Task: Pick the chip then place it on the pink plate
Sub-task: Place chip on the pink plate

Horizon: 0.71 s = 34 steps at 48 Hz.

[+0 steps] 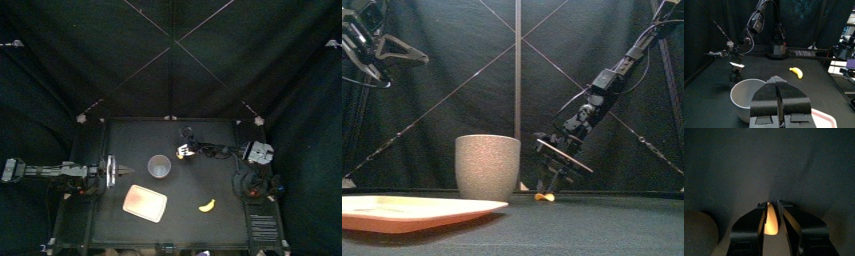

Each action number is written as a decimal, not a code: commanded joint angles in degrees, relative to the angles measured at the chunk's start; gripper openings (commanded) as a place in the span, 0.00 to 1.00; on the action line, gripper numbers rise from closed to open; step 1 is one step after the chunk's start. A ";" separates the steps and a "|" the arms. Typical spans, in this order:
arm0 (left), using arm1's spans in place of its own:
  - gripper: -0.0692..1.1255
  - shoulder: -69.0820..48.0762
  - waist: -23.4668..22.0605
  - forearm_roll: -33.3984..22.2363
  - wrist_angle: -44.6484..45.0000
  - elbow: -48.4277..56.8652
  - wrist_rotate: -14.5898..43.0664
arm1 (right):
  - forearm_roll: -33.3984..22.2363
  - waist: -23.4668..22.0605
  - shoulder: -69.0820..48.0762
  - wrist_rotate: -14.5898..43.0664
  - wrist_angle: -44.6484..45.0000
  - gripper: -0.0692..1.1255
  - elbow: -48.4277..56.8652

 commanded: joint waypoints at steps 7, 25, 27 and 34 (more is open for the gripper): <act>0.09 -1.05 0.09 -0.09 -0.09 -0.70 0.18 | 0.09 0.79 -1.49 0.44 1.67 0.61 1.14; 0.09 -1.14 0.70 -0.18 -0.09 -0.44 0.09 | 1.41 1.05 -4.31 0.09 3.16 0.61 2.99; 0.09 -1.14 0.70 -0.18 -0.09 -0.44 0.09 | 1.41 1.05 -3.96 0.09 3.16 0.60 2.99; 0.09 -1.14 0.70 -0.18 -0.09 -0.44 0.18 | 1.67 1.14 -3.25 0.09 3.25 0.55 2.99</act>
